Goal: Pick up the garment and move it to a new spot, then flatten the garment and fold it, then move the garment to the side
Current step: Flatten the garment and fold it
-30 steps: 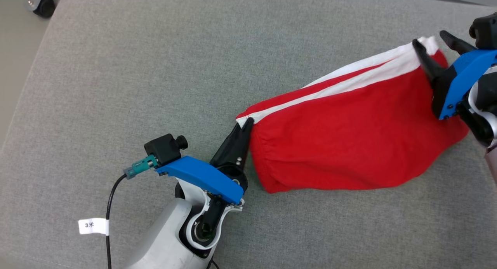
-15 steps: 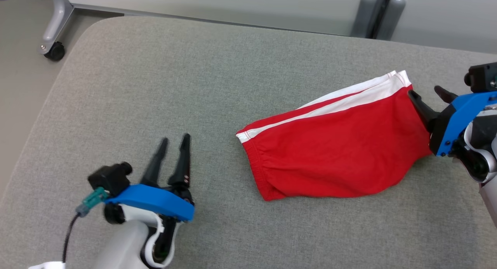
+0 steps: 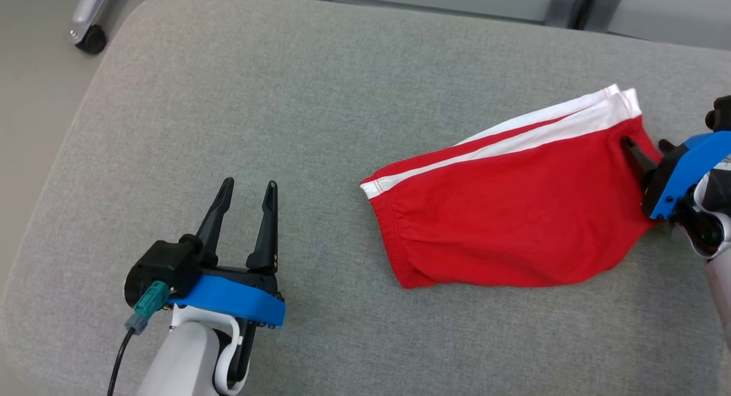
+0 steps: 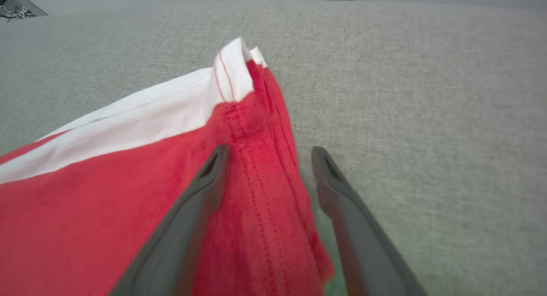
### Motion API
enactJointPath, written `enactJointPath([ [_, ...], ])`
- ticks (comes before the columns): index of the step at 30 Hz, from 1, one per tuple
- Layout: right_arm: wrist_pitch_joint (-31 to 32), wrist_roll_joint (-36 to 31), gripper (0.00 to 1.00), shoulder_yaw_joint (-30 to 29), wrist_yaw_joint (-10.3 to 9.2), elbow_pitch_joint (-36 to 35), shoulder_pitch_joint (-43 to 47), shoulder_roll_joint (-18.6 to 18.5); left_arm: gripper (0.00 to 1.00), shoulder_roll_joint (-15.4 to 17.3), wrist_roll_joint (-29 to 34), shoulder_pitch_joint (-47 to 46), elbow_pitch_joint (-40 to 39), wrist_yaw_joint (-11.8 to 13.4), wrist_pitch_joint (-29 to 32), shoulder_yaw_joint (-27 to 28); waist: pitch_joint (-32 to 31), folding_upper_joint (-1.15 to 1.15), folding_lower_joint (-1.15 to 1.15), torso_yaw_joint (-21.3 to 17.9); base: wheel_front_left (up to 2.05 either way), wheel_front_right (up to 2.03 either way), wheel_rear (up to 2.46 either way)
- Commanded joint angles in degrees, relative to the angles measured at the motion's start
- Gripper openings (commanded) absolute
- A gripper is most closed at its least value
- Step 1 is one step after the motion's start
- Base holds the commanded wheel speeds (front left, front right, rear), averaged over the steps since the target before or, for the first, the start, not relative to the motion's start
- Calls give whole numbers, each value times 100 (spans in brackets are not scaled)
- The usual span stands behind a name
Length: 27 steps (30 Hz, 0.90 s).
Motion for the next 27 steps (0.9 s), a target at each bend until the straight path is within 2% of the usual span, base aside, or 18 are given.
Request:
enactJointPath([
  [1,33,-78,100,-47,1,96,-93,56,100,-41,48,58,-35,-27,-25,56,71,0,0,61,0,0,0],
  [8,364,-415,100,-172,2,655,-224,413,100,-137,164,131,-48,-91,-25,301,139,0,0,84,0,0,0],
  [9,374,-429,49,-139,9,642,-198,460,100,-151,177,147,-50,-97,-26,319,131,0,0,71,0,0,0],
  [10,348,-442,6,-124,9,607,-181,475,100,-163,193,160,-50,-102,-25,332,116,0,0,55,0,0,0],
  [11,313,-448,0,-119,9,571,-150,463,100,-176,204,166,-48,-107,-26,340,97,0,0,36,0,0,0],
  [19,-94,-412,0,-313,1,58,235,361,100,40,399,397,-106,-115,-26,294,-342,0,0,-379,0,0,0],
  [27,24,-796,0,-855,1,-543,964,218,100,235,448,849,-141,-117,-25,434,-955,0,0,-853,0,0,0],
])
